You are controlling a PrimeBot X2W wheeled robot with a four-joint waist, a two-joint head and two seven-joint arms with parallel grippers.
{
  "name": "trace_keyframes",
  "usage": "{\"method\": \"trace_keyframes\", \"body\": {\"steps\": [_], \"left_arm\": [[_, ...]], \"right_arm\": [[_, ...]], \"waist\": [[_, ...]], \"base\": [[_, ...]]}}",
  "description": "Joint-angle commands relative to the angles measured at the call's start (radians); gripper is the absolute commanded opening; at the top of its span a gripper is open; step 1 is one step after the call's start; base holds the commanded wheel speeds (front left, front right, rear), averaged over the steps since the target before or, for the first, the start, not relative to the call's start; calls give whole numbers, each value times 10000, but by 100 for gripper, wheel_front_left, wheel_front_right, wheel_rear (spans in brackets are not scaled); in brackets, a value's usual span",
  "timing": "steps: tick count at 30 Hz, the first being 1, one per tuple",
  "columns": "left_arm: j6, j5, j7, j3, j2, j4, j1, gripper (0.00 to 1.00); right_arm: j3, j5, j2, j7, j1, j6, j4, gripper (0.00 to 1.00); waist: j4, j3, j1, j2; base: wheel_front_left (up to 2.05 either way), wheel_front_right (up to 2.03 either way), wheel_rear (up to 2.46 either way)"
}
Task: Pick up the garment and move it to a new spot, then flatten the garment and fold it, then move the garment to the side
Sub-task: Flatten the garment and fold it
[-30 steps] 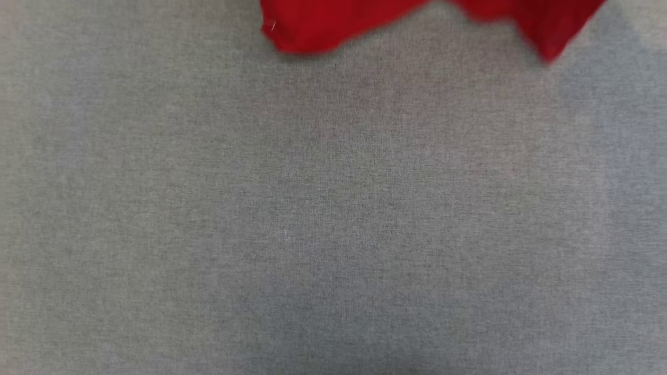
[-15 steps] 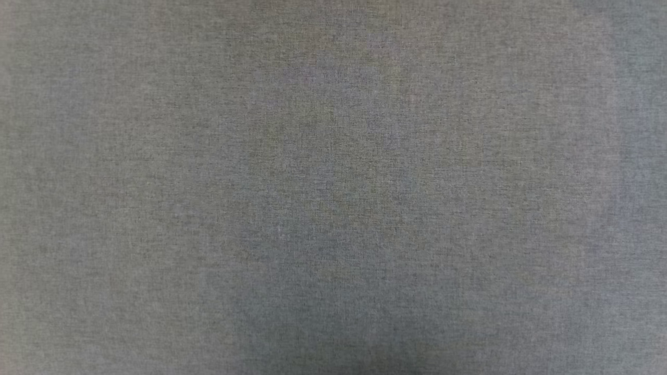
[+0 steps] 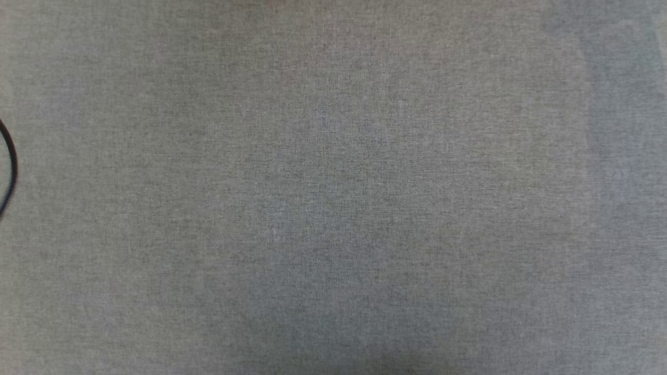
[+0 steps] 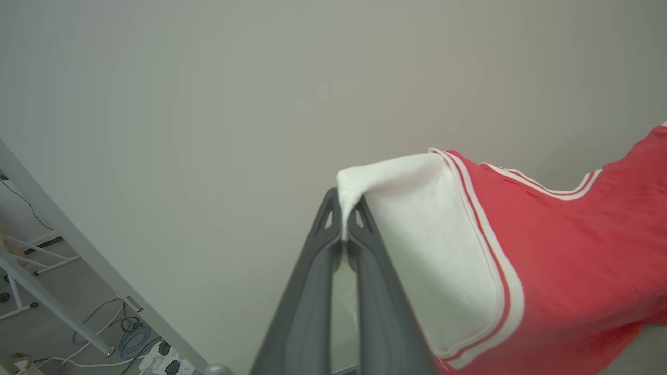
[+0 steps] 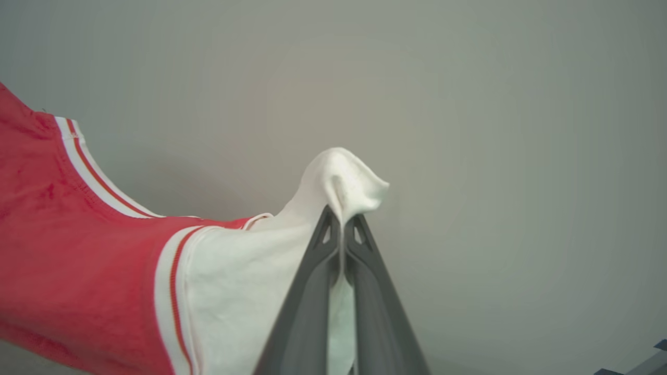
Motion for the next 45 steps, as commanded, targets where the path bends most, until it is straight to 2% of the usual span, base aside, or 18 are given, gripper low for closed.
{"method": "trace_keyframes", "body": {"steps": [1, 6, 13, 18, 23, 30, 41, 43, 45], "left_arm": [[233, -104, -56, 250, 184, -441, 784, 0], [873, -42, -61, 962, 662, -2166, 3522, 0], [1897, 33, -63, 1682, 877, -4344, 7806, 0], [2368, 10, -63, 1981, 974, -5205, 10169, 0], [2777, -31, -64, 2160, 1038, -5672, 12272, 0], [2884, -185, -64, 2570, 600, -5542, 14226, 0], [2895, -59, -64, 3649, -208, -5151, 16324, 0], [2752, 92, -64, 4061, -475, -5171, 16972, 0], [2671, 206, -64, 4176, -561, -5161, 17126, 0]], "right_arm": [[89, 321, -48, -167, 628, -6, -140, 0], [506, 916, -436, -419, 2574, -6, -807, 0], [784, 1398, -906, -533, 5402, -6, -1979, 0], [666, 1431, -1195, -416, 7330, -6, -2576, 0], [80, 1423, -1223, -168, 9348, -6, -3087, 0], [-865, 1225, -904, 111, 11858, -6, -3262, 0], [-2212, 1000, -451, 301, 14511, -6, -3496, 0], [-2784, 867, -414, 594, 15406, -6, -3874, 0], [-2940, 798, -331, 732, 15626, -6, -4035, 0]], "waist": [[-37, -390, 0, 0], [-42, -1036, 0, 0], [-45, -2259, 0, 0], [-44, -3040, 0, 0], [-8, -3655, 0, 0], [17, -4252, 0, 0], [-3, -4860, 0, 0], [16, -4953, 0, 0], [33, -4981, 0, 0]], "base": [[0, 0, 0], [0, 0, 0], [0, 0, 0], [0, 0, 0], [0, 0, 0], [0, 0, 0], [0, 0, 0], [0, 0, 0], [0, 0, 0]]}}
